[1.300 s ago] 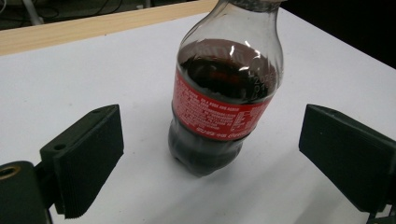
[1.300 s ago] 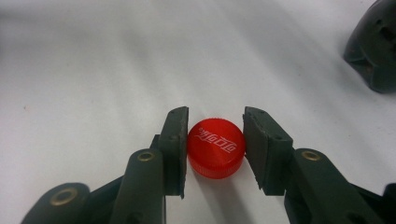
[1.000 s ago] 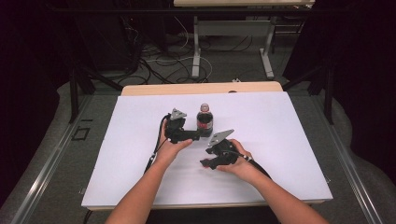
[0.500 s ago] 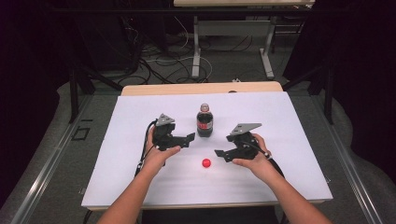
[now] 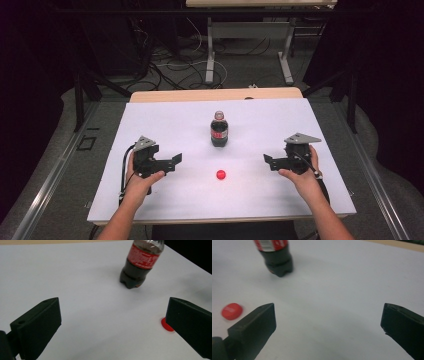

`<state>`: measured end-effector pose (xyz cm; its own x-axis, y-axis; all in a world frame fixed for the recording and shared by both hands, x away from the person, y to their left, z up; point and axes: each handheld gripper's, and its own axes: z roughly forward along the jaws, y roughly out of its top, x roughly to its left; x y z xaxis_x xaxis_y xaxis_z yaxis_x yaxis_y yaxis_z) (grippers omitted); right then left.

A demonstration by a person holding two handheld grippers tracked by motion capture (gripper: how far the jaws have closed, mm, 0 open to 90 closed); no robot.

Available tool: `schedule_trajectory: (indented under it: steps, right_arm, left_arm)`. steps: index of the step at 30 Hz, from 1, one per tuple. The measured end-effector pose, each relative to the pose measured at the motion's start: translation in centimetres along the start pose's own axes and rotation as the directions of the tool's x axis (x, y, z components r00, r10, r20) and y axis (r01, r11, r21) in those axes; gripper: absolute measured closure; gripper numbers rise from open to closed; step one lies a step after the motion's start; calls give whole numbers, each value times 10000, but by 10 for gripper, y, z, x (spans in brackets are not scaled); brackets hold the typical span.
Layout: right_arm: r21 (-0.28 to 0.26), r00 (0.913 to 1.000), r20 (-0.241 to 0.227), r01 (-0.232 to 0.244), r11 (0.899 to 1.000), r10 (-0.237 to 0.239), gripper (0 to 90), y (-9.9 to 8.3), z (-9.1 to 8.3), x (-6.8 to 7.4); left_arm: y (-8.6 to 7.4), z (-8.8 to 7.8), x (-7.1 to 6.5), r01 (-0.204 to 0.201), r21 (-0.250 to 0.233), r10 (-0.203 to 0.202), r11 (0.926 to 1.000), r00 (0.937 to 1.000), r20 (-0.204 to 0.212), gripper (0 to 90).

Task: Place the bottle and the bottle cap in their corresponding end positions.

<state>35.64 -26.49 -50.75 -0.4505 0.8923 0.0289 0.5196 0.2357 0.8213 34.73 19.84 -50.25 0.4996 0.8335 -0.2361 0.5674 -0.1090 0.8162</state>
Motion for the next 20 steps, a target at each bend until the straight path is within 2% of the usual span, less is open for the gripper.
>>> schedule_trajectory:
  steps: [2, 4, 7, 9, 11, 18, 20]
  right_arm:
    - [6, 9991, 163, -387, 9993, 387, 0, -7, -3, -10]
    - [61, 9963, 525, -678, 9977, 674, 0, -16, -5, -19]
    - [83, 9915, 697, -1103, 9939, 1094, 0, -25, -6, -28]
    - [20, 9887, 854, -1240, 9923, 1234, 0, -29, -7, -31]
    - [-40, 9877, 981, -1216, 9926, 1214, 0, -33, -9, -33]
    - [53, 9839, 960, -1516, 9884, 1504, 0, -42, -9, -37]
    - [56, 9858, 932, -1408, 9900, 1397, 0, -43, -9, -38]
  left_arm:
    - [-5, -3, 7, 71, 68, -69, 10000, 9997, -236, 4]
    - [-10, -5, 12, 195, 18, -194, 9998, 9987, -465, 5]
    - [-18, -8, 20, 578, -141, -585, 9982, 9970, -505, 5]
    - [-20, -11, 24, 763, -241, -776, 9968, 9952, -595, 4]
    - [-22, -14, 26, 762, -317, -782, 9966, 9946, -686, 5]
    - [-23, -20, 33, 866, -409, -898, 9954, 9924, -841, 5]
    - [-23, -20, 34, 886, -414, -922, 9952, 9912, -951, 5]
